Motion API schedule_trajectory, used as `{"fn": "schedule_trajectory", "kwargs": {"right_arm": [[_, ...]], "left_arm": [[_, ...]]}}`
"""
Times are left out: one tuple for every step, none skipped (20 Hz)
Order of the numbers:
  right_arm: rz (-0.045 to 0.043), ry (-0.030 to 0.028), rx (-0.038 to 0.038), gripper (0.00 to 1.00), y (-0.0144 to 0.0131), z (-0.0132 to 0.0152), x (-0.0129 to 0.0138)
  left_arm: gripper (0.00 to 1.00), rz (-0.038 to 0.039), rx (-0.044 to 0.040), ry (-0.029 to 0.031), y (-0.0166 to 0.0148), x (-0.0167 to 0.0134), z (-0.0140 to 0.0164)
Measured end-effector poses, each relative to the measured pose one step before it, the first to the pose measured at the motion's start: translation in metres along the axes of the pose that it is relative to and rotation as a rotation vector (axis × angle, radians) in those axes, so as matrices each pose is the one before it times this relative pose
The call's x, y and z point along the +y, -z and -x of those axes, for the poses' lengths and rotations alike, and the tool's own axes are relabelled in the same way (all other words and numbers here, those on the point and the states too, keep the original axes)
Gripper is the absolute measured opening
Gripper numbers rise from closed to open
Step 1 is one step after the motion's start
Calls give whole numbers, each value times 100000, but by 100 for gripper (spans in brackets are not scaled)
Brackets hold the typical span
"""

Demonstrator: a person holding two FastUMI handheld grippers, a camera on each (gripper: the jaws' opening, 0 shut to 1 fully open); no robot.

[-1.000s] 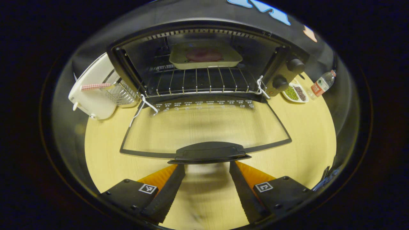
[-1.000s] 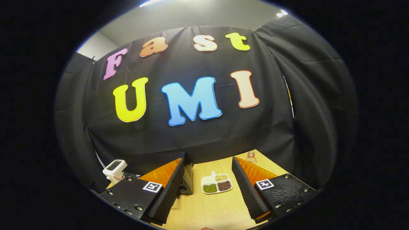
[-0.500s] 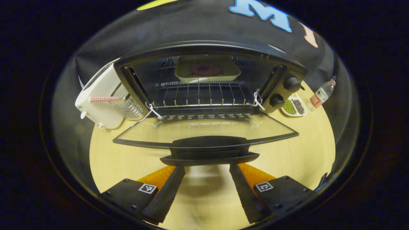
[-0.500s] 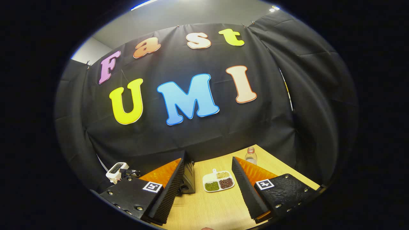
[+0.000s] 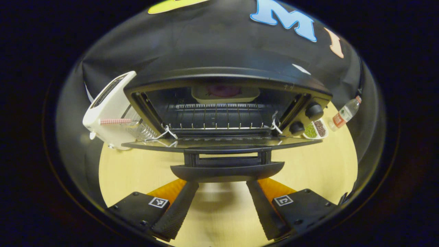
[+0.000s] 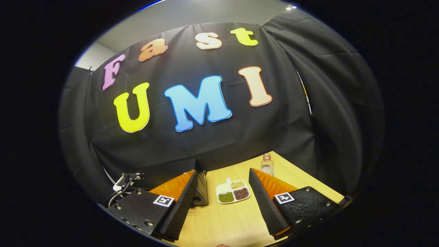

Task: Open the electric oven with the left hand, put the food in, and close the electric oven.

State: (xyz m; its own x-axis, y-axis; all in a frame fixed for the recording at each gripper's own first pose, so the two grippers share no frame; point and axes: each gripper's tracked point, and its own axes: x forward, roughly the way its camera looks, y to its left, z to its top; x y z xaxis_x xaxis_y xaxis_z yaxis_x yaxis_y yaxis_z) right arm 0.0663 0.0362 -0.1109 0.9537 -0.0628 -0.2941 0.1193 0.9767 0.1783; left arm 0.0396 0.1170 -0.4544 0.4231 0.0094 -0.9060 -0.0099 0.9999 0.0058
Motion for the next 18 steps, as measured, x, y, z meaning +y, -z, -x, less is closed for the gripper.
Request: {"fn": "schedule_trajectory", "kwargs": {"right_arm": [[216, -56, -334, 91, -12, 87, 96], [499, -88, -275, 91, -83, 35, 150], [627, -246, -346, 91, -90, 193, 48], [652, -91, -666, 91, -232, 103, 63], [553, -40, -548, 91, -127, 122, -116], [678, -380, -794, 91, -288, 56, 61], [1059, -481, -1044, 91, -211, 53, 12], [1262, -760, -701, 91, -278, 5, -63], [1328, -1164, -902, 91, -284, -13, 10], [1201, -1136, -1054, 91, -548, -79, 68], [958, -1702, -1576, 91, -625, 74, -81], [1095, -1408, -1898, 91, -881, -18, 66], [1018, -1300, -2021, 91, -898, -32, 30], [790, -1855, -2296, 91, -1063, -29, 107], [898, -1681, -2709, 91, -1102, 87, 25], [1192, -1514, -2536, 91, -1218, 1, 70], [1174, -1413, -2470, 91, -900, 35, 1], [637, -1353, -1702, 91, -841, -65, 177]], "left_arm": [[99, -220, -1596, -732, -382, 172, 237], [99, -152, -1434, -440, -450, 128, 344], [99, 331, -1989, 1199, -528, -329, 438], [99, 280, -2429, 2330, -504, -452, 515], [96, -484, -2640, 429, -558, -173, 454], [96, -1041, -3314, 281, -909, -122, 634], [96, -1056, -4228, -130, -1086, -263, 946], [96, -931, -4668, -145, -1273, -455, 1186], [96, -525, -5872, -259, -1523, -381, 1590], [99, -269, -7067, -407, -1948, -522, 1770], [96, -429, -7800, -172, -2299, -650, 1931], [96, -643, -8219, -984, -2216, -613, 1939], [96, -450, -8858, -1971, -2576, -393, 2143], [96, 142, -8745, -1260, -2440, -656, 2152], [99, 759, -7916, -1496, -2775, -570, 2128], [99, 814, -6967, -1785, -2722, -474, 2103], [95, 1048, -5783, -1262, -2378, -418, 1619], [92, 902, -6253, -877, -2401, -416, 1326]]}}
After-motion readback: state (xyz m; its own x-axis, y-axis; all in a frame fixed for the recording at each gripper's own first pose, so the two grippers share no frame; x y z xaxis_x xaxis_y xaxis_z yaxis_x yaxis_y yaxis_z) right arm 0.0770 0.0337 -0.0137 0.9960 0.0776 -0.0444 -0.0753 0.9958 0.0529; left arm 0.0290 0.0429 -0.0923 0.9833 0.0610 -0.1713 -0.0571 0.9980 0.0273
